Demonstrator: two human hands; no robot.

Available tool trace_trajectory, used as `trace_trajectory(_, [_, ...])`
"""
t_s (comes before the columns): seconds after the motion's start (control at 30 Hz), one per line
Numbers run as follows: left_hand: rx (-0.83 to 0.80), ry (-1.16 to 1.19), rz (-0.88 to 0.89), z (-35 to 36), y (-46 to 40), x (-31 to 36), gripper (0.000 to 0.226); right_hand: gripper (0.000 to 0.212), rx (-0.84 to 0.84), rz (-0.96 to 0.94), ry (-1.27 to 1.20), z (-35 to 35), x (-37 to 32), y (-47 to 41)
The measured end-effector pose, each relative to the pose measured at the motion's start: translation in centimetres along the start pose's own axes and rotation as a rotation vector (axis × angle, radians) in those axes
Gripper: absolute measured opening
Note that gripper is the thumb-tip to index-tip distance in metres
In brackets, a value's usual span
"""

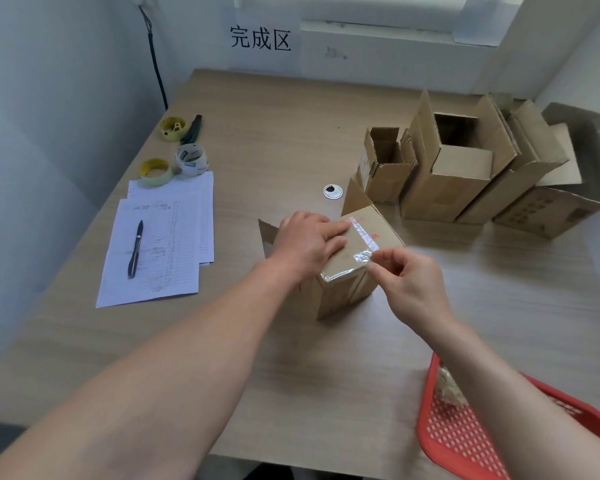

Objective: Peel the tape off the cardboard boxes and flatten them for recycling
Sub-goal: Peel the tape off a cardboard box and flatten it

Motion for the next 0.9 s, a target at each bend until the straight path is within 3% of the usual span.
trace_trajectory(0.07, [0.002,-0.015,-0.021,0.0,0.1,0.0,0.038,0.014,0.051,-0.124,0.241,0.1,-1.4,0.6])
trace_trajectory(0.17, [0.003,-0.036,-0.046,0.0,0.3,0.2,0.038,0.014,0.150,-0.259,0.374,0.0,-3.1,1.4])
trace_trajectory(0.33, [-0.002,-0.046,-0.090,0.2,0.6,0.2,0.039,0.013,0.234,-0.211,0.395,0.2,-2.6,2.0])
trace_trajectory(0.57, [-0.035,-0.031,-0.116,0.3,0.6,0.1,0.039,0.010,0.182,-0.241,0.171,1.3,-1.4,3.6])
trace_trajectory(0.67, [-0.042,-0.041,-0.107,0.4,0.6,0.1,0.040,0.021,0.127,-0.082,-0.079,1.4,0.3,3.9])
trace_trajectory(0.73, [-0.041,-0.043,-0.102,0.3,0.6,0.1,0.040,0.016,0.127,0.004,-0.219,1.0,0.8,3.9])
trace_trajectory(0.8, [-0.042,-0.040,-0.099,0.3,0.6,0.1,0.040,0.005,0.137,0.004,-0.236,0.3,0.3,3.7])
trace_trajectory(0.9, [-0.045,-0.045,-0.095,0.3,0.5,0.1,0.040,0.013,0.205,-0.054,-0.185,-0.4,-0.6,3.6])
Point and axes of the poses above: each hand's wrist, its own y-axis away from the middle knuckle, its own z-axis out of the palm, x = y × z, the point moved 10 cm from there along -y, towards the middle knuckle, and after that the axes turned 3 degrees about -y, right-handed, at the moved point
